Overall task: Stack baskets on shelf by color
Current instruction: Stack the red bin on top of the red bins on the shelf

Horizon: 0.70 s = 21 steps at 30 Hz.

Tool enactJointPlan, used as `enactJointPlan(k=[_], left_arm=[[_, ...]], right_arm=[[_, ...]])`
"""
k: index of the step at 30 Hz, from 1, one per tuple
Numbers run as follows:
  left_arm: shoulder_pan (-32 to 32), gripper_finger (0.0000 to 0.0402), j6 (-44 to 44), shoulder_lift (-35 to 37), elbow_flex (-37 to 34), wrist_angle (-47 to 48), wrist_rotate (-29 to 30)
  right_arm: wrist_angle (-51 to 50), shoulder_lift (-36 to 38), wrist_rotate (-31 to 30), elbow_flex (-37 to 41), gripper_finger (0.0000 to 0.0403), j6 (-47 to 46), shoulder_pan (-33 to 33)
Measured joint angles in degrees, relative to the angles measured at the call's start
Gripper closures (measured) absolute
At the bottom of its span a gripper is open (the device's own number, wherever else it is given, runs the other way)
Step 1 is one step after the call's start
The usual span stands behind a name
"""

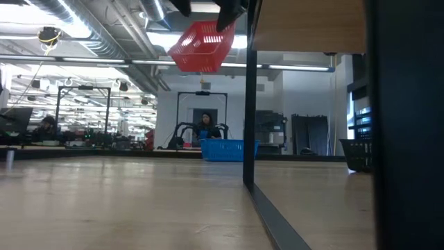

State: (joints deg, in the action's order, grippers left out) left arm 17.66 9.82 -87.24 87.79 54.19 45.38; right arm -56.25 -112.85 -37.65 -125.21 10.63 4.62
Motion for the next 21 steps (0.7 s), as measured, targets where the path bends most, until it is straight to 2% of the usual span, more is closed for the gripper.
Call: enactJointPlan(k=[3,12,21], left_arm=[[1.4,0.0358,-5.5,0.0,3.2,6.3,0.0],[4.9,0.0358,-20.3,0.0,11.5,21.4,1.6],[5.6,0.0358,-26.2,0.0,12.8,29.7,6.8]], right_arm=[[-2.5,0.9,6.6,0.0,0.0403,-3.1,0.0],[-14.9,5.4,6.5,-1.4,0.0403,-11.9,-2.6],[-31.0,10.2,13.6,-9.6,0.0403,-24.1,-9.8]])
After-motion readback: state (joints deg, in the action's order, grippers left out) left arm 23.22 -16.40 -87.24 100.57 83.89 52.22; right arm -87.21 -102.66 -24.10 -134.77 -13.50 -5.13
